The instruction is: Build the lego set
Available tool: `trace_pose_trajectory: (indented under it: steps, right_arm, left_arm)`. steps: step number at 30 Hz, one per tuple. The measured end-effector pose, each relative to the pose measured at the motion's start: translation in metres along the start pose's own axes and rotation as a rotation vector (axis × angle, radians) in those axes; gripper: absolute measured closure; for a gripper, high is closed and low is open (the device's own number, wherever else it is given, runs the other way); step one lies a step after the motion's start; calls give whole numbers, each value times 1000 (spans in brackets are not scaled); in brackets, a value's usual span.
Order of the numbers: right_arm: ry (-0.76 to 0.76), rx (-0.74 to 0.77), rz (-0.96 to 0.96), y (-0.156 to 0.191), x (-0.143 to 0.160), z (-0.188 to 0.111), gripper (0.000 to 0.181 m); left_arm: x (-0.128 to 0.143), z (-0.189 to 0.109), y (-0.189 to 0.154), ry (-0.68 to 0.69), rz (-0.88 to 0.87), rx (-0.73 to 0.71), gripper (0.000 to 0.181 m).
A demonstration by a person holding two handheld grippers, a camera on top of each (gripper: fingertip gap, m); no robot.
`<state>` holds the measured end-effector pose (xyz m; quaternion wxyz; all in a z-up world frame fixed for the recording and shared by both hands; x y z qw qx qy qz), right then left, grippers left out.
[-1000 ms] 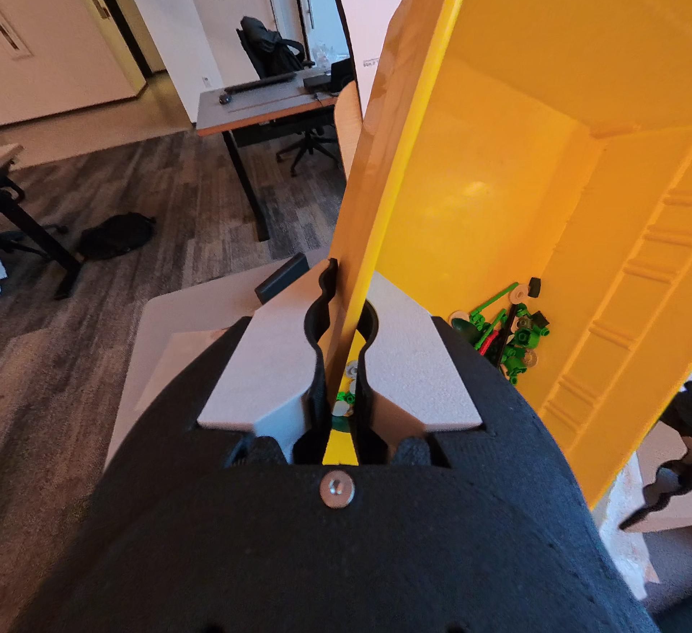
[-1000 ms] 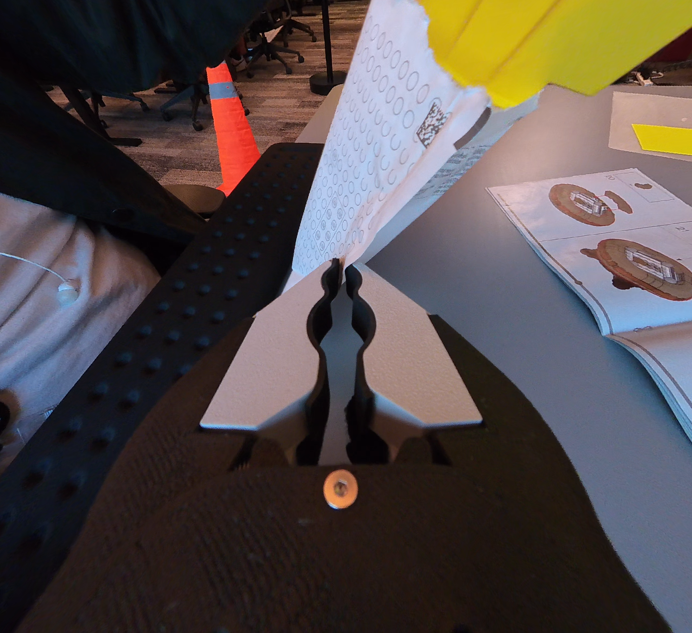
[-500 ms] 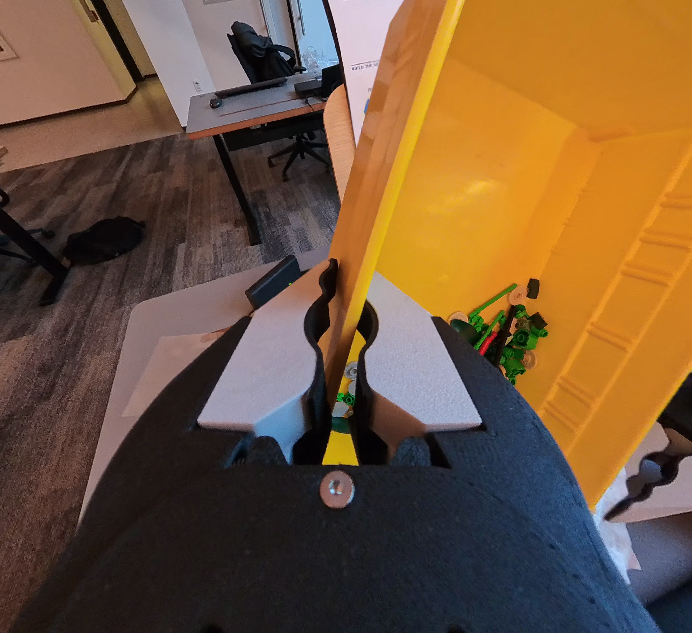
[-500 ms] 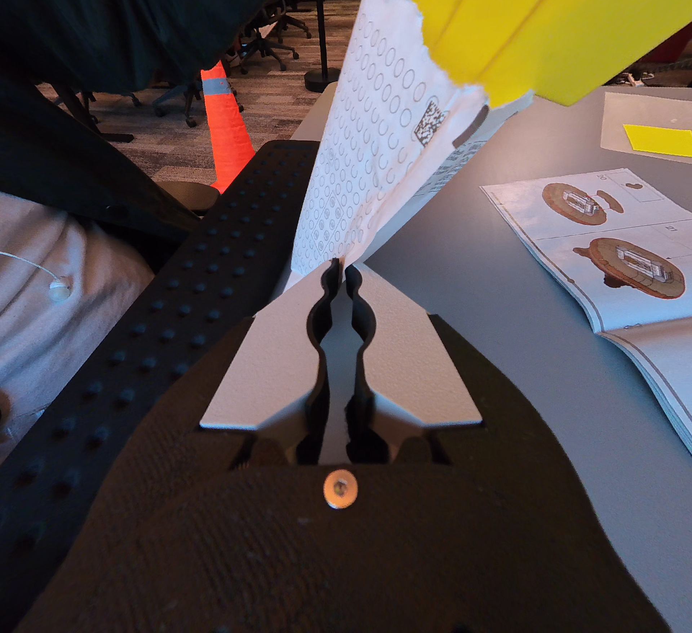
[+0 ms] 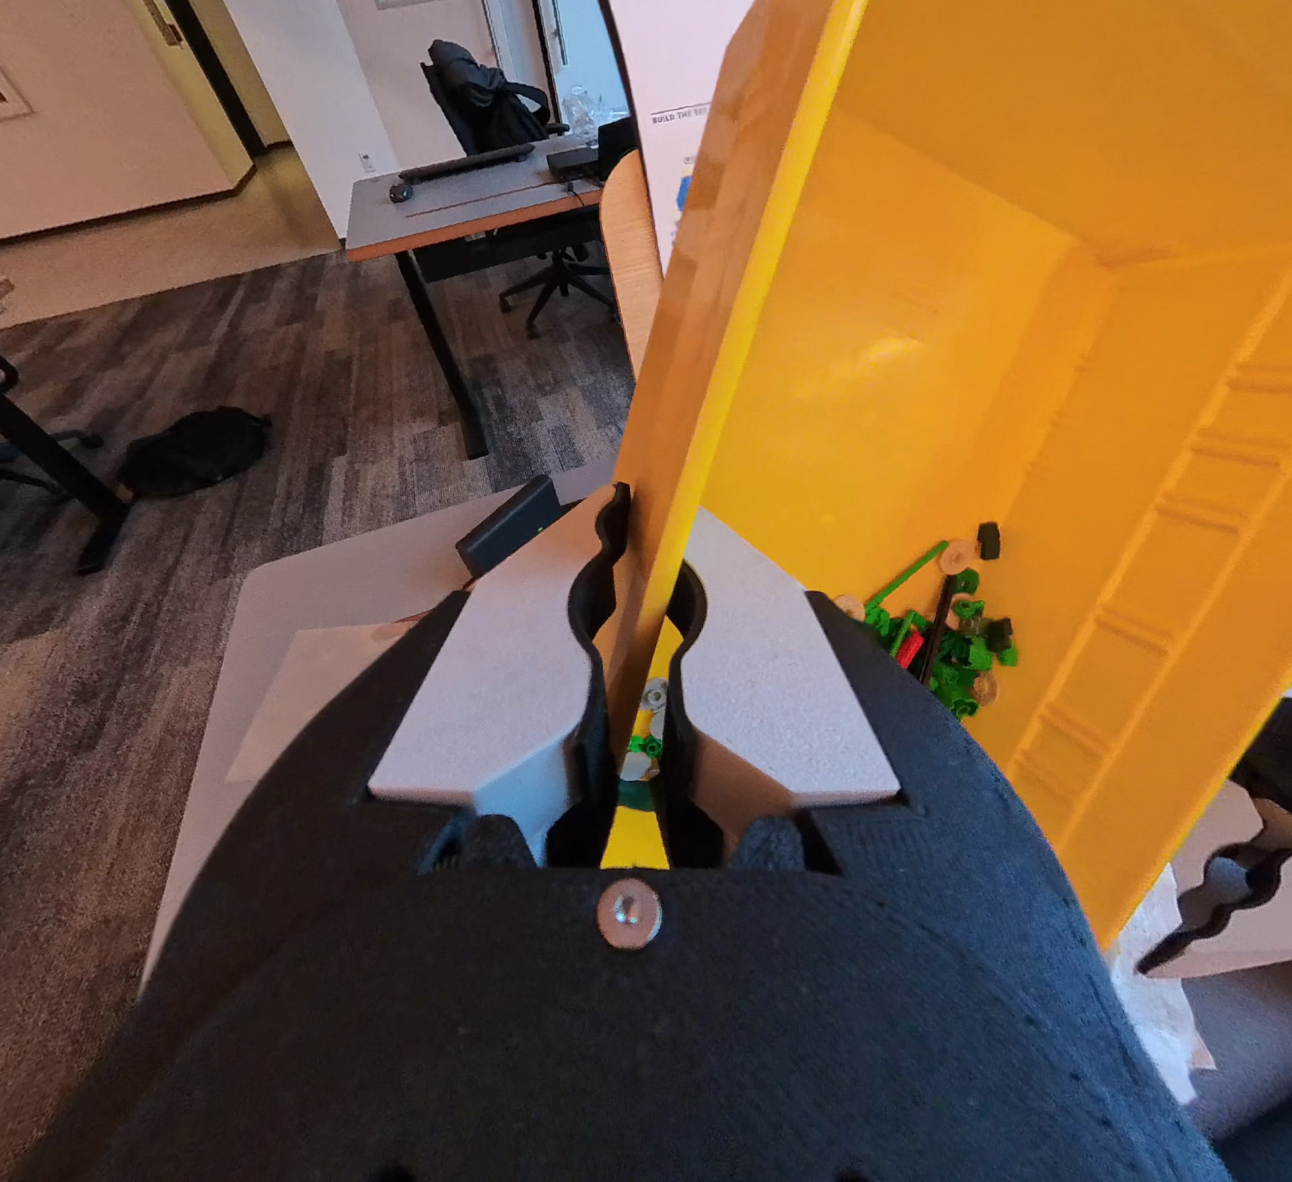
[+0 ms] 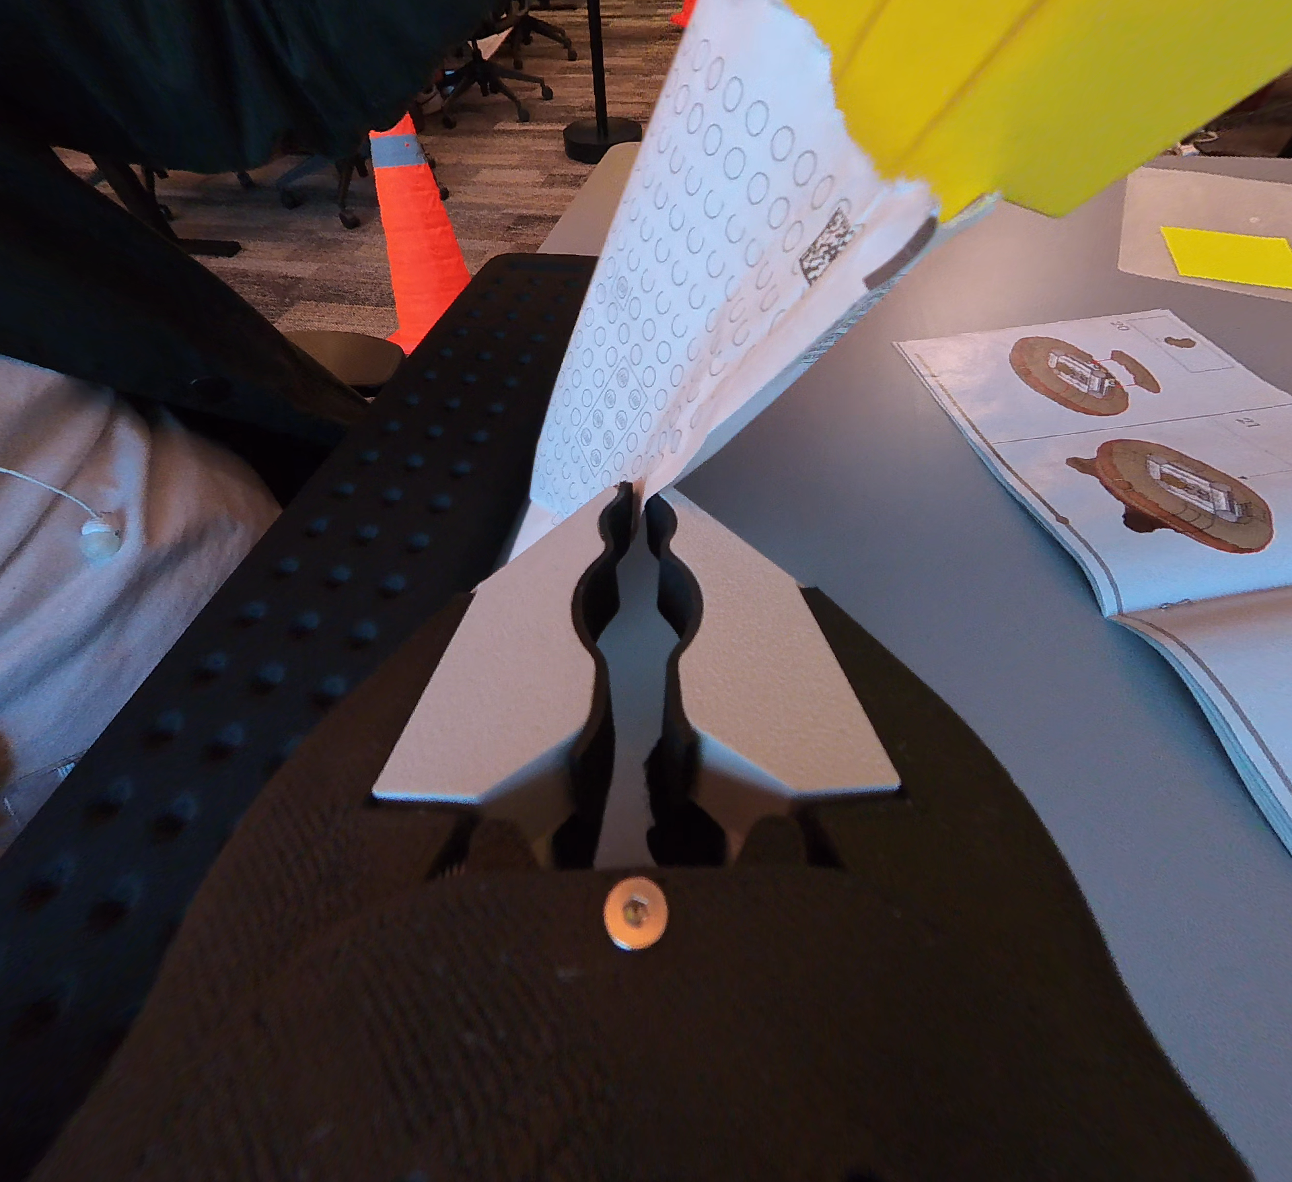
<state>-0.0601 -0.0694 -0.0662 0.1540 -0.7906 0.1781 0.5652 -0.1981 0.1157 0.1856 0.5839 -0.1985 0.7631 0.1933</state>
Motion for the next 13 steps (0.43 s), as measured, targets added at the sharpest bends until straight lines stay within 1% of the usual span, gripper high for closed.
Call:
trace_pose_trajectory:
  steps: [5, 13]
  right_arm:
    - [-6, 21, -13, -2, -1, -1, 180]
    - [-8, 39, -17, -5, 0, -2, 181]
  left_arm:
    - [-3, -3, -5, -17, 19, 5, 176]
    - [-5, -11, -14, -91, 20, 26, 176]
Point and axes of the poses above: each gripper's, where its closed fingertips meet, z out along the fingers, x out of its underside, y = z × x across the jaws, the point moved 4 cm from there along -z, back along the fingers, and after that the axes turned 14 degrees about x, right-handed, at the moved point
